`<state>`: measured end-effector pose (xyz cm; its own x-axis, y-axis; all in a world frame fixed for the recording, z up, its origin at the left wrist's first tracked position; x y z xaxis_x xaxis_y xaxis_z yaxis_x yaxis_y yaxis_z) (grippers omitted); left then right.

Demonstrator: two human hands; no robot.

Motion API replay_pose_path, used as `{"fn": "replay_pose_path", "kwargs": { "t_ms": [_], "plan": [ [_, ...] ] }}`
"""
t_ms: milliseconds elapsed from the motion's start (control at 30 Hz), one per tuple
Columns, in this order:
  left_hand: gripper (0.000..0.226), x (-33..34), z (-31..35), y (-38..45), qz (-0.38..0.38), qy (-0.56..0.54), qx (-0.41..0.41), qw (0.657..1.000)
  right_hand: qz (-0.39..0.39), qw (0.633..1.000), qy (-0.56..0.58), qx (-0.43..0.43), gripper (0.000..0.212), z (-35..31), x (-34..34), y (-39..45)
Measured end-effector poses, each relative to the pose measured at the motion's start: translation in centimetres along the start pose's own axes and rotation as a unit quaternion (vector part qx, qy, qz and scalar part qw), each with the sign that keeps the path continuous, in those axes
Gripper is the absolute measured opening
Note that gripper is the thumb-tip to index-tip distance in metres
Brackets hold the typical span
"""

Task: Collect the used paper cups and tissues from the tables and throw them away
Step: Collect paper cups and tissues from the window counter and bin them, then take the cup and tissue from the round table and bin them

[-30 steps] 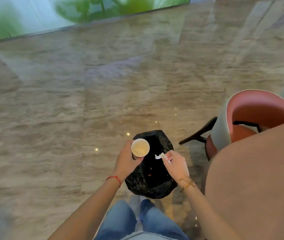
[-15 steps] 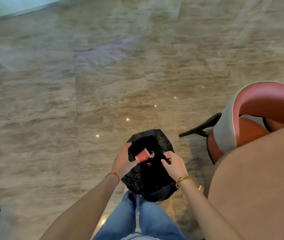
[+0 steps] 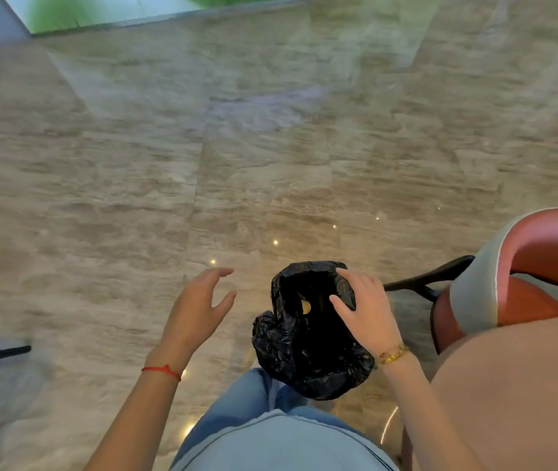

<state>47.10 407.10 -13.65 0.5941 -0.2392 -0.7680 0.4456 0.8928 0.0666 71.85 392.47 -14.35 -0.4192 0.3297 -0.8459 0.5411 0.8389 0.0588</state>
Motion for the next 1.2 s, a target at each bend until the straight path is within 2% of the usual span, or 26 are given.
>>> {"fn": "replay_pose_path", "kwargs": {
  "t_ms": [233,433,700,1000,1200],
  "plan": [
    [0.039,-8.1,-3.7,-7.5,0.126,0.008,-0.082,0.989,-0.046,0.993,0.0,-0.108,0.047,-6.4,2.1,0.0],
    [0.038,-15.5,-9.1,-16.1,0.242,0.032,-0.189,0.951,-0.095,0.972,0.026,-0.213,0.047,-16.3,5.7,0.5],
    [0.039,-24.6,-17.1,-29.4,0.364,0.061,-0.314,0.875,-0.175,0.917,0.051,-0.355,0.045,-33.1,14.8,-6.2],
    [0.04,-36.6,-26.7,-49.1,0.467,0.104,-0.443,0.758,-0.261,0.811,0.112,-0.511,0.047,-56.1,26.3,-23.4],
    [0.04,-42.2,-30.0,-59.3,0.505,0.144,-0.516,0.677,-0.316,0.74,0.141,-0.577,0.046,-67.2,30.6,-33.4]
  ]
}}
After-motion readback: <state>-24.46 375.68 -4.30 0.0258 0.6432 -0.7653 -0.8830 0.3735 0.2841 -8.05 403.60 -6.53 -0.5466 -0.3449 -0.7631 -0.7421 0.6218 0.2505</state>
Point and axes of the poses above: each hand's wrist, its own y-axis towards the middle knuckle, its own x-axis out of the palm, z = x × y, the point moved 9 cm from there along y, towards the middle knuckle, and after that the axes turned 12 degrees about z, right-handed, at the moved point
